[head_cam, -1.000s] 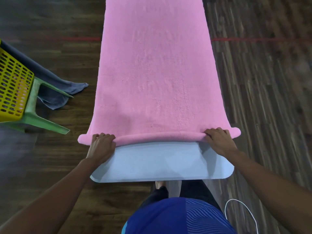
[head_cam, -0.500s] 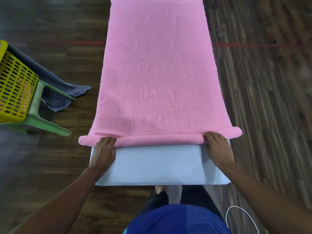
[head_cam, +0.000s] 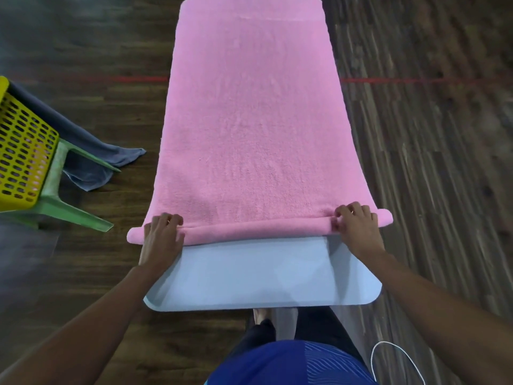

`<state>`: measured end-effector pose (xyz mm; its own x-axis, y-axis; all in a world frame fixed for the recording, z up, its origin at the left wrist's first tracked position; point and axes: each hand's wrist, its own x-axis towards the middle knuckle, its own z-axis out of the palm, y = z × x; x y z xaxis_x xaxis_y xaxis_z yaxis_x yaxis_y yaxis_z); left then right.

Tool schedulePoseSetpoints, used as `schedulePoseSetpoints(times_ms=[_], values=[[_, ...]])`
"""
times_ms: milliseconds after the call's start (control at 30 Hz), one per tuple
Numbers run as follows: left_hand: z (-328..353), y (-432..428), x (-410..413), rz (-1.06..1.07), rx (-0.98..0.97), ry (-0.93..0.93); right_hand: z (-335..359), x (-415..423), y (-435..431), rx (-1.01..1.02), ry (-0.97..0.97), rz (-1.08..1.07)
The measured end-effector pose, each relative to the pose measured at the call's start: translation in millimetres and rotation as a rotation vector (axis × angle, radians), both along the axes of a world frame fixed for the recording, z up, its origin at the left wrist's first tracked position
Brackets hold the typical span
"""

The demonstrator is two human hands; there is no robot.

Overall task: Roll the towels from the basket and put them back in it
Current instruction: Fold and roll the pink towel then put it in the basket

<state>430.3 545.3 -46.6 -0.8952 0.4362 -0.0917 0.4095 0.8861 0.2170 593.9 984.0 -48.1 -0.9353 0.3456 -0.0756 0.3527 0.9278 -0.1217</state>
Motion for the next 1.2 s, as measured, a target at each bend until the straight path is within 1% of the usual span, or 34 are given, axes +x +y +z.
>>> schedulePoseSetpoints(times_ms=[67, 167, 233, 367, 400, 467, 533, 600, 667, 700, 733, 800, 833, 900, 1033, 1133, 1200], values=[[-2, 3, 6, -0.032, 0.061, 0.041, -2, 1, -4, -0.065, 0.053, 0.071], [-9, 2, 21, -0.086, 0.053, 0.012, -10, 13, -11, -0.086, 0.004, 0.115], [-11, 0, 25, -0.092, 0.019, -0.027, -17, 20, -14, -0.075, -0.035, 0.098], [-8, 7, 13, -0.044, 0.017, -0.041, -17, 12, -18, -0.042, 0.034, 0.013], [-6, 9, 10, -0.04, 0.018, -0.044, -12, 8, -18, -0.041, 0.026, 0.009], [-1, 11, 7, -0.056, -0.005, -0.063, -3, 1, -16, -0.027, -0.066, 0.025], [4, 10, 6, -0.075, -0.051, -0.083, 7, -7, -10, -0.035, -0.234, 0.051], [5, 7, 6, -0.073, -0.089, -0.13, 20, -14, -4, -0.145, -0.427, 0.066], [2, 3, 9, -0.036, -0.061, -0.158, 29, -18, -1, -0.279, -0.544, 0.053], [-1, 1, 11, -0.02, -0.037, -0.135, 28, -18, 1, -0.301, -0.537, 0.04], [-4, -1, 13, -0.013, -0.014, -0.082, 25, -16, 2, -0.269, -0.479, 0.029], [-8, -1, 15, 0.002, 0.039, 0.037, 14, -14, 2, -0.161, -0.243, 0.006], [-9, 1, 15, 0.006, 0.056, 0.07, 9, -13, 1, -0.151, -0.141, 0.0], [-11, 5, 16, -0.002, 0.058, 0.078, 5, -12, -6, -0.183, -0.03, 0.003], [-16, 10, 28, -0.074, 0.017, 0.062, -6, 8, -22, -0.109, -0.012, 0.093], [-15, 12, 32, -0.072, -0.015, 0.007, -10, 15, -32, -0.082, -0.055, 0.042], [-14, 13, 27, -0.05, -0.022, 0.009, -7, 9, -32, -0.058, -0.068, 0.008]])
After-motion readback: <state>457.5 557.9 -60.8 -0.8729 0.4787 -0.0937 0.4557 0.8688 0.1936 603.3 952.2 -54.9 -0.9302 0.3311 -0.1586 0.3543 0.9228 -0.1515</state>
